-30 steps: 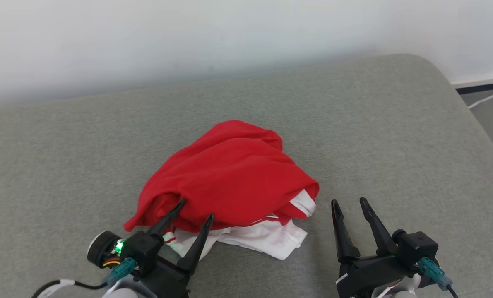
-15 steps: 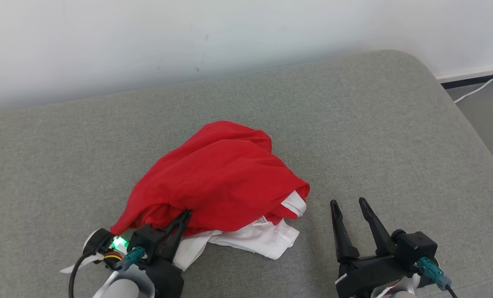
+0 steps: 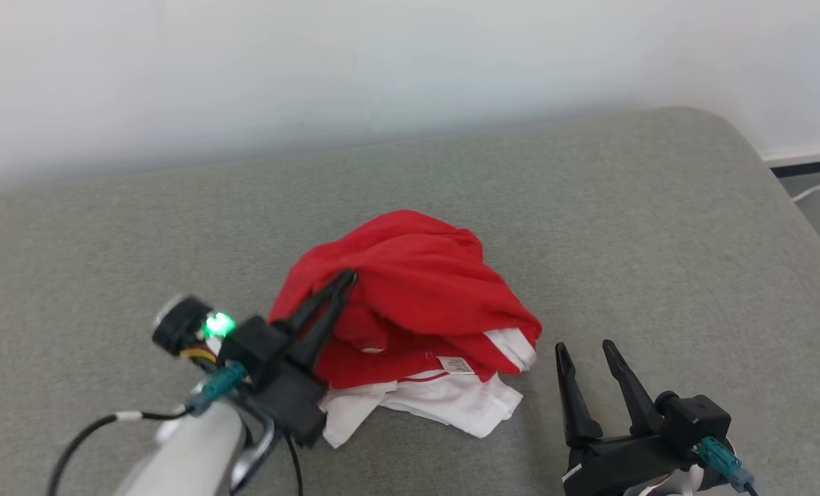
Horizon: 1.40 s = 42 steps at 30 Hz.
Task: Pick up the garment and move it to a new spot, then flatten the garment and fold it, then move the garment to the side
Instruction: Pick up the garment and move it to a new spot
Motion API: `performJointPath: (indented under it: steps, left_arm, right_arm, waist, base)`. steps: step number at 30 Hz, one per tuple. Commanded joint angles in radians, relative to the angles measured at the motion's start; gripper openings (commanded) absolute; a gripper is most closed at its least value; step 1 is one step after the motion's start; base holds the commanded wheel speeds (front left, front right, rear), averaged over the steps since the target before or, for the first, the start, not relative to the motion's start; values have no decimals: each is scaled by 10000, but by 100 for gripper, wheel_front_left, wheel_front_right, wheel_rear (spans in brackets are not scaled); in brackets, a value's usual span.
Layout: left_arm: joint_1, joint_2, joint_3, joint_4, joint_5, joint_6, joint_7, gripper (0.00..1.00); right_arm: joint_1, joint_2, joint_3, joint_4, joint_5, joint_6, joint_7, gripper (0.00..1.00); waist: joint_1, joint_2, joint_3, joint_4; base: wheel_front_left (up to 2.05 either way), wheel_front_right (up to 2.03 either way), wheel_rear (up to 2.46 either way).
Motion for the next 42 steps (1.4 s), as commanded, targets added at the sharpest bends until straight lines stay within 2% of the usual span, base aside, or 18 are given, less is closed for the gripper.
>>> performJointPath:
  steps: [1, 4, 10, 19, 24, 32, 39, 42]
  left_arm:
    - [-263, 236, -16, -356, 76, -38, 173, 0]
    - [-894, 613, -7, -1226, -181, -159, 638, 0]
    - [-2472, 1547, -16, -2066, -745, -220, 1413, 0]
    - [-3541, 2369, 300, -2430, -1569, -243, 1878, 0]
    - [-3701, 2607, 666, -2227, -1820, -164, 1756, 0]
    - [-3693, 2838, 1143, -1500, -2048, 9, 1322, 0]
    - [-3497, 3206, 1663, -202, -2306, 161, 638, 0]
    - [-3467, 3378, 1893, 375, -2420, 198, 424, 0]
  right_arm:
    - [134, -13, 5, 16, 57, 8, -8, 100]
    - [130, -13, 63, 53, 128, 8, -8, 100]
    - [87, -16, 210, 73, 327, 8, -8, 100]
    - [167, -14, 147, 24, 372, 8, -8, 100]
    - [82, -13, 46, 9, 228, 8, -8, 100]
    - [-39, -14, -120, -267, -32, 8, -8, 100]
    - [-254, -14, 17, -444, -365, 8, -8, 100]
    - [-313, -16, 114, -462, -474, 8, -8, 100]
  waist:
    - [0, -1, -135, 297]
    - [0, -1, -208, 496]
    - [0, -1, -308, 587]
    - [0, -1, -244, 636]
    - [0, -1, -115, 911]
    - [0, -1, 214, 1952]
    - [0, -1, 508, 2999]
    - [0, -1, 619, 3230]
  base:
    - [0, 0, 0]
    - [0, 0, 0]
    - [0, 0, 0]
    - [0, 0, 0]
    - [0, 0, 0]
    - [0, 0, 0]
    - [0, 0, 0]
    - [0, 0, 0]
